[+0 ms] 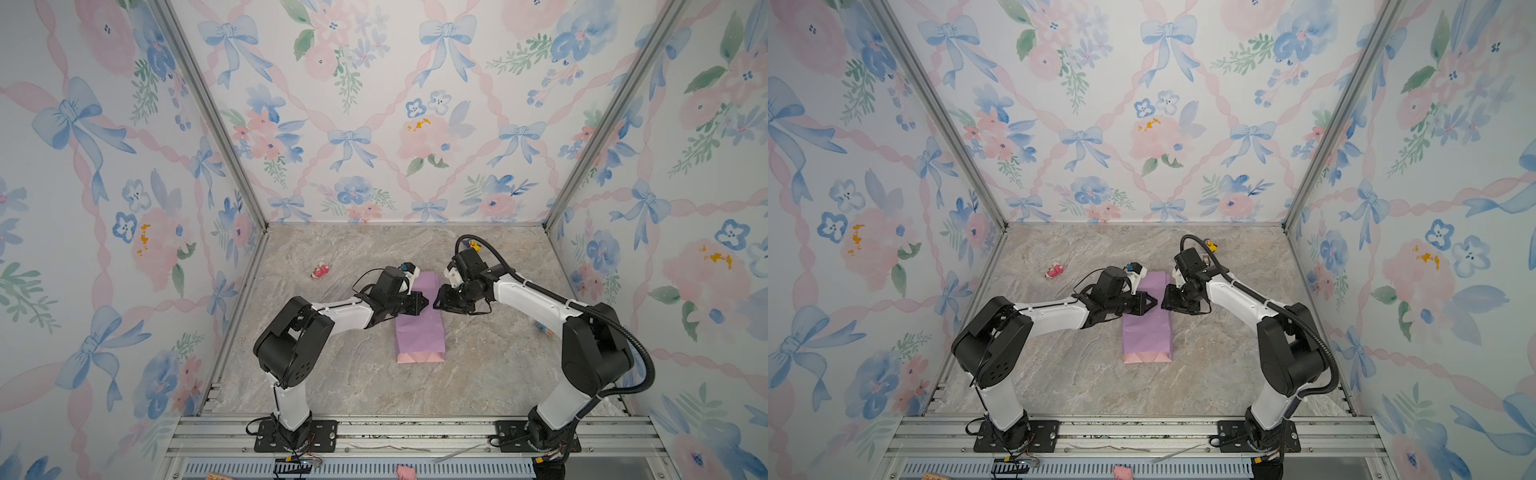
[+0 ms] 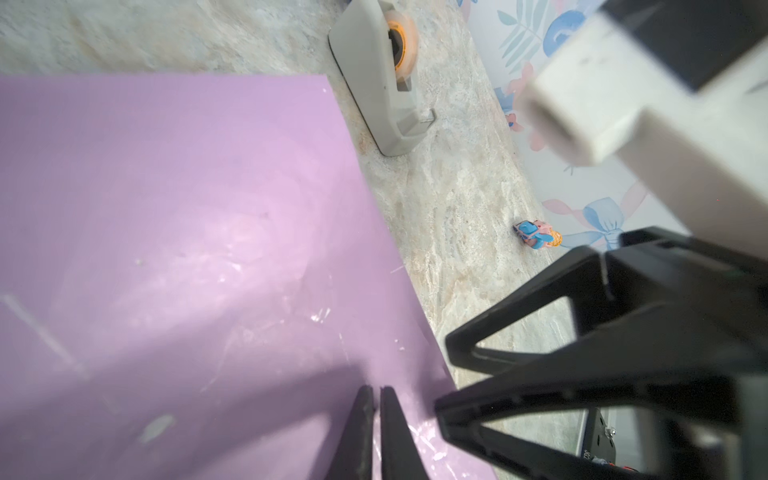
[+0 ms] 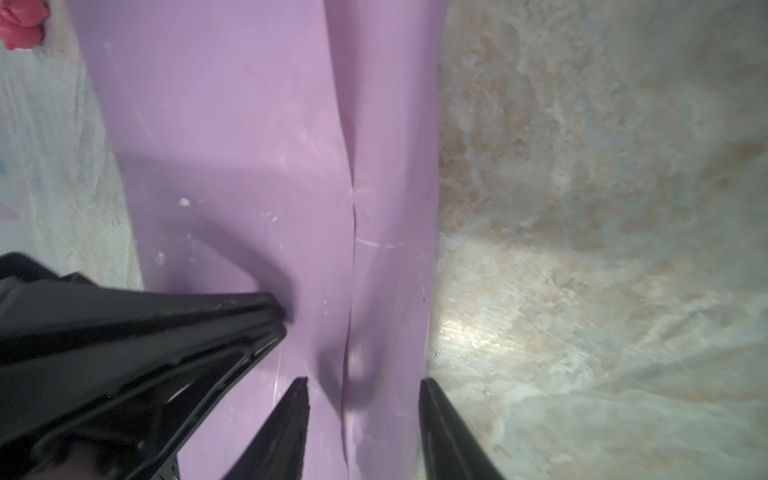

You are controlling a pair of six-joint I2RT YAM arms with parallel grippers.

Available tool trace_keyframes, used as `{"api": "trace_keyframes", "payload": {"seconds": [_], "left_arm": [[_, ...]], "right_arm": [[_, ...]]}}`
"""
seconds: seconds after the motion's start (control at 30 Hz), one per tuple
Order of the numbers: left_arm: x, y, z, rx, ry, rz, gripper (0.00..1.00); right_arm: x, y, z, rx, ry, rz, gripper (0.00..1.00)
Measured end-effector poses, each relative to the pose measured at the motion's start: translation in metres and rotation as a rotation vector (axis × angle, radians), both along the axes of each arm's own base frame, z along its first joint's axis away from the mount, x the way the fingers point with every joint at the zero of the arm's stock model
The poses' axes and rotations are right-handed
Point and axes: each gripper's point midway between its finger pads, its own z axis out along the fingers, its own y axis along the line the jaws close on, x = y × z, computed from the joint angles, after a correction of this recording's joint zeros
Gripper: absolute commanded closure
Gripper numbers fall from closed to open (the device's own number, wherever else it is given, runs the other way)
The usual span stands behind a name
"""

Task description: Wrap the gift box in paper

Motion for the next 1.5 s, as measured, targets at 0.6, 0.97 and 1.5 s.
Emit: {"api": "trace_keyframes", "payload": {"seconds": [0.6,0.97,1.5], "left_arm": [[-0.001,0.0,0.0,0.0,-0.027,-0.004,0.9],[-0.001,0.0,0.0,-0.001,-0.026,-0.004,0.9],[0.0,0.0,0.001,0.0,-0.025,-0.004,0.91]], "right_arm": [[0.126,-0.144,0.032,0.151,-0.249,-0.065,0.55],[0.167,-0.145,-0.016,0.202,-0.194,0.053,0.55],[0.147,-0.135,-0.045,0.284,-0.058,0.125,0.59]]}}
